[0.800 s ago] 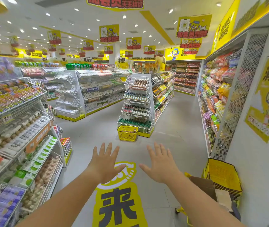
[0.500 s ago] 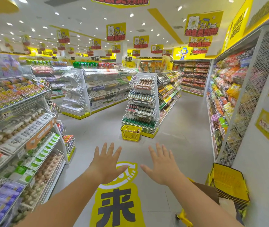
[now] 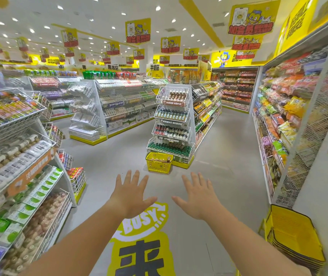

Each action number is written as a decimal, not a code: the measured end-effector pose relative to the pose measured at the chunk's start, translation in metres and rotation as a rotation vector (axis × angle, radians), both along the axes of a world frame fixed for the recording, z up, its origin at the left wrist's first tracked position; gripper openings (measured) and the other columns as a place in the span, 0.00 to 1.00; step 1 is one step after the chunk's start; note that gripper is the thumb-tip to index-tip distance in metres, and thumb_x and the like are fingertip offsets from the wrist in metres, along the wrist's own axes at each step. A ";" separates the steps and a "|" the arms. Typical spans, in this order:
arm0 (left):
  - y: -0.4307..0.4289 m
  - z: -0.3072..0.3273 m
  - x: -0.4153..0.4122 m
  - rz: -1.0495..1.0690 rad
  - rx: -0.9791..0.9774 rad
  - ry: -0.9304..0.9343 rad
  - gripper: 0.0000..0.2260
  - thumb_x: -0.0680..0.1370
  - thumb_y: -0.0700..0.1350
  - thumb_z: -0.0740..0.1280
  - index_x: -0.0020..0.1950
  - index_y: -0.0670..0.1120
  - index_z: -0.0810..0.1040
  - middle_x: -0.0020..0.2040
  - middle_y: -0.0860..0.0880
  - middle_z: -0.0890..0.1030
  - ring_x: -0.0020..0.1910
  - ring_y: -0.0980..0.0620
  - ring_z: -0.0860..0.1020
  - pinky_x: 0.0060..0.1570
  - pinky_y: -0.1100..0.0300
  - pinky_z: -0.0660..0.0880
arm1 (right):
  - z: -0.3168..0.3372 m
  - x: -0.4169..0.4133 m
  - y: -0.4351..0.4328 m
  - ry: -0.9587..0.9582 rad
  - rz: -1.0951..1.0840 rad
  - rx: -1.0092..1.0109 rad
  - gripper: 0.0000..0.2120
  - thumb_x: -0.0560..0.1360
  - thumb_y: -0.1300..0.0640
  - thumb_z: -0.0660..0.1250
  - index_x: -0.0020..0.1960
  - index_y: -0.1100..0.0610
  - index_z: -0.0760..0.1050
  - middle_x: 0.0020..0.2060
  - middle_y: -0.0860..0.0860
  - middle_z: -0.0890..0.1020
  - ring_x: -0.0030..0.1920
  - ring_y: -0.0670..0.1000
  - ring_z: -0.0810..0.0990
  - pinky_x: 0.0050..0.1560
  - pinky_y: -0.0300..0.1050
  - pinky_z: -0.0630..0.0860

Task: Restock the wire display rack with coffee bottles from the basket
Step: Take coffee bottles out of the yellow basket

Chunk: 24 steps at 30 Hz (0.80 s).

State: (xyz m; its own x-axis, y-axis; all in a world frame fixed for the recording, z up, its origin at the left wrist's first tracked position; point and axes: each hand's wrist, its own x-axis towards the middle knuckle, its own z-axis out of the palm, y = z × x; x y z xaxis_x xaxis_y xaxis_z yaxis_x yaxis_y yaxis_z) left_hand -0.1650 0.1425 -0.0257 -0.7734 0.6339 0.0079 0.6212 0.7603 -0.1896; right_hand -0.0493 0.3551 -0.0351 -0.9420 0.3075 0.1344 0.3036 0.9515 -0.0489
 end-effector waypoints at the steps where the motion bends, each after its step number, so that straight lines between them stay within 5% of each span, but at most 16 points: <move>1: 0.006 0.002 -0.017 -0.003 0.002 0.008 0.40 0.78 0.73 0.42 0.83 0.51 0.39 0.84 0.43 0.41 0.82 0.38 0.39 0.77 0.35 0.41 | 0.004 -0.016 0.005 0.001 -0.001 0.009 0.42 0.77 0.28 0.49 0.82 0.50 0.43 0.81 0.57 0.47 0.80 0.60 0.43 0.77 0.61 0.43; 10: 0.054 0.029 -0.180 -0.029 0.008 0.054 0.40 0.79 0.72 0.42 0.83 0.50 0.39 0.84 0.42 0.43 0.82 0.38 0.41 0.77 0.35 0.44 | 0.035 -0.174 0.055 0.062 -0.041 0.026 0.42 0.77 0.28 0.49 0.82 0.50 0.43 0.81 0.58 0.47 0.80 0.60 0.44 0.77 0.62 0.46; 24: 0.192 -0.006 -0.425 -0.035 -0.023 0.051 0.41 0.77 0.74 0.40 0.83 0.52 0.38 0.84 0.42 0.44 0.82 0.37 0.42 0.77 0.34 0.44 | -0.005 -0.409 0.198 0.052 -0.041 0.000 0.42 0.76 0.28 0.48 0.82 0.50 0.45 0.81 0.57 0.48 0.80 0.61 0.44 0.77 0.63 0.45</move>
